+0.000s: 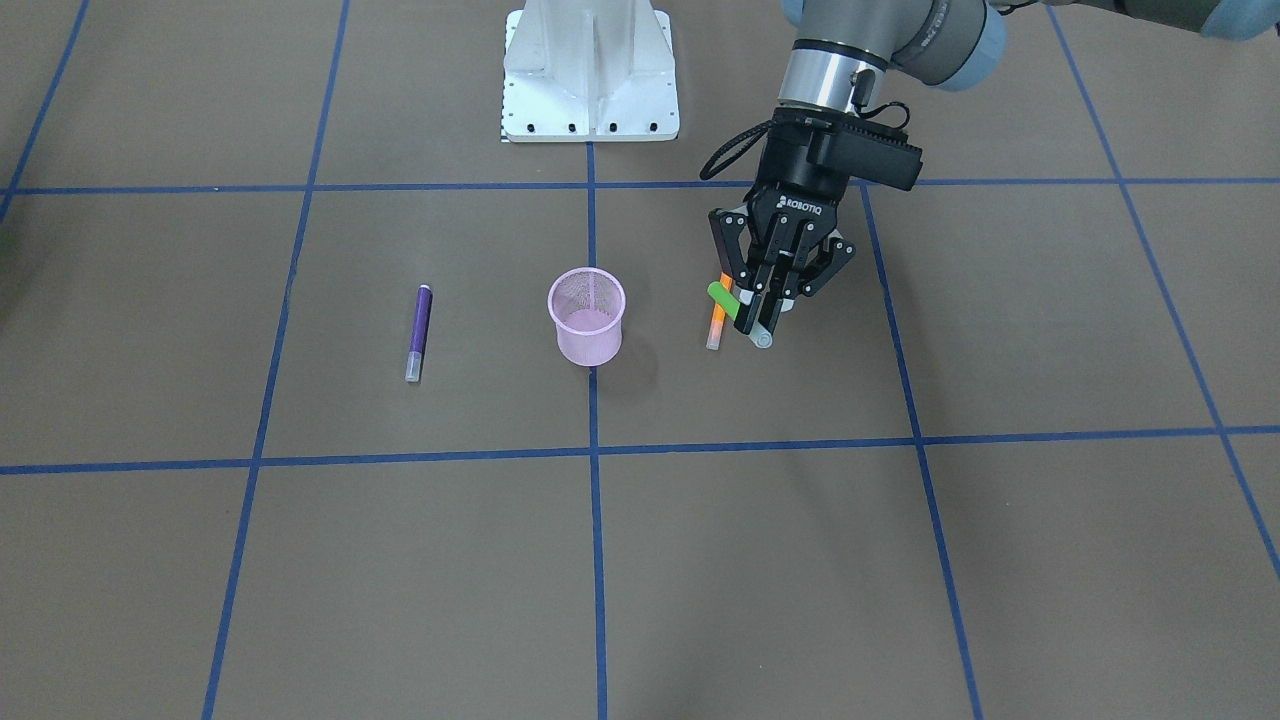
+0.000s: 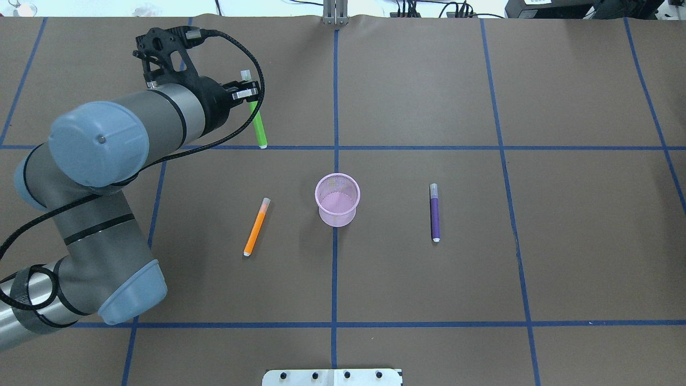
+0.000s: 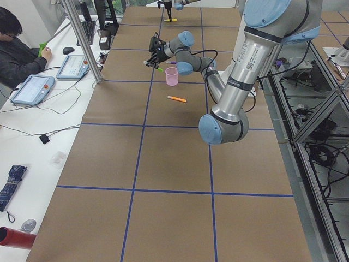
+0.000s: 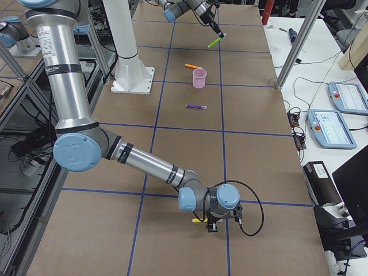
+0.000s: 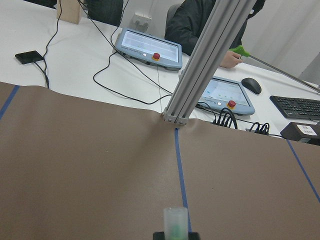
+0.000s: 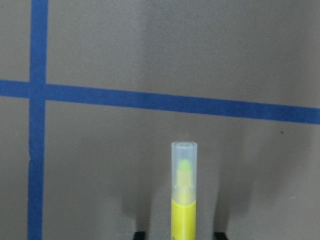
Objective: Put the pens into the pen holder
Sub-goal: 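Hold the green marker up with left gripper while right grasps yellow highlighter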
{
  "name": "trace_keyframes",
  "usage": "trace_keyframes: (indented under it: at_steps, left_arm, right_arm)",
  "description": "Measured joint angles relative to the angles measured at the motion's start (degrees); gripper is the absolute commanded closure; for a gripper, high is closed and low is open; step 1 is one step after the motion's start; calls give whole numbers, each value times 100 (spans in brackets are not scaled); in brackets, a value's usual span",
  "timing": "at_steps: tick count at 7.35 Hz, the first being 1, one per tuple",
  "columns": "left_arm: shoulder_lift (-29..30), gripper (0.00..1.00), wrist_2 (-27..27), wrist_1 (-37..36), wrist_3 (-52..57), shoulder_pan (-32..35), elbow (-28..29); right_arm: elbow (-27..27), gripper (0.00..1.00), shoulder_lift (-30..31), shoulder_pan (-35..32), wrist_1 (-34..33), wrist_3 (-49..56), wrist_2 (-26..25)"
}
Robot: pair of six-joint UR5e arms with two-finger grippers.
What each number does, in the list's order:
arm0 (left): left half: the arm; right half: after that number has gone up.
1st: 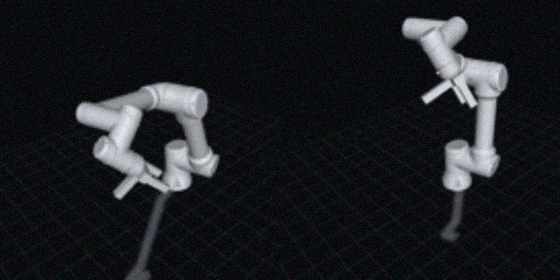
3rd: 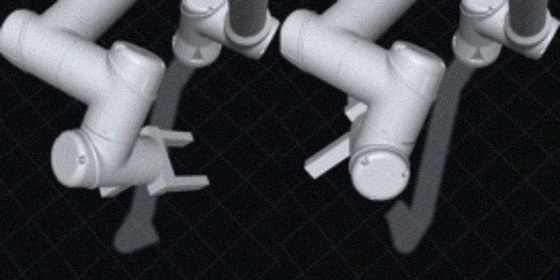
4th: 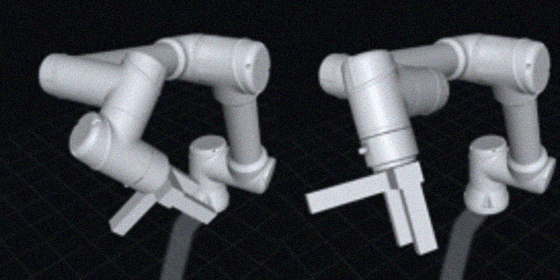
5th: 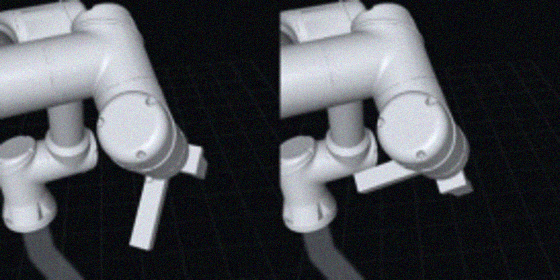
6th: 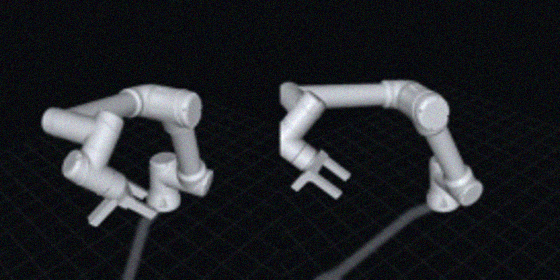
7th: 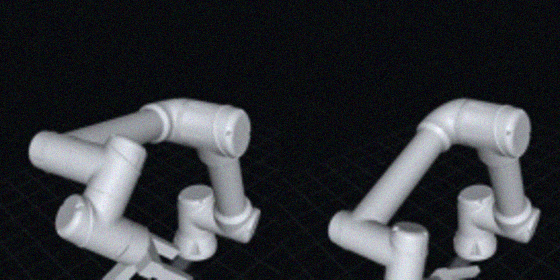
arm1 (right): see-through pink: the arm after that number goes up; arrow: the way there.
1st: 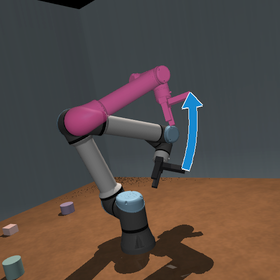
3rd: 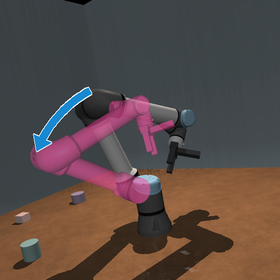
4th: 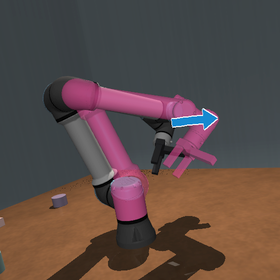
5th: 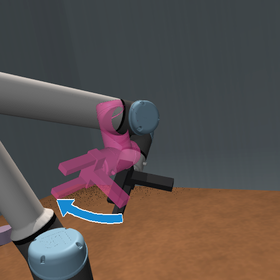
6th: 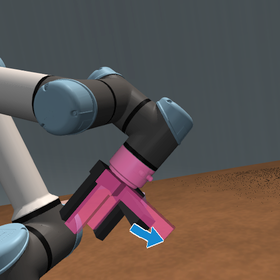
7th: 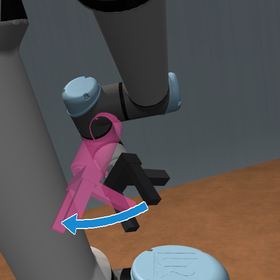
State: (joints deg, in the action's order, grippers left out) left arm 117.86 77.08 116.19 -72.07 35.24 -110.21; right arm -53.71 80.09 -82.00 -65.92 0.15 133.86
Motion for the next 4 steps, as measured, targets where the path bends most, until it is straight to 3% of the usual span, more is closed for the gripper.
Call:
trace_keyframes:
  at_steps: [4]
  left_arm:
    - [0, 100, 0, 0, 9, 0, 32]
  right_arm:
    - [18, 56, 6, 0, 0, 10, -6]
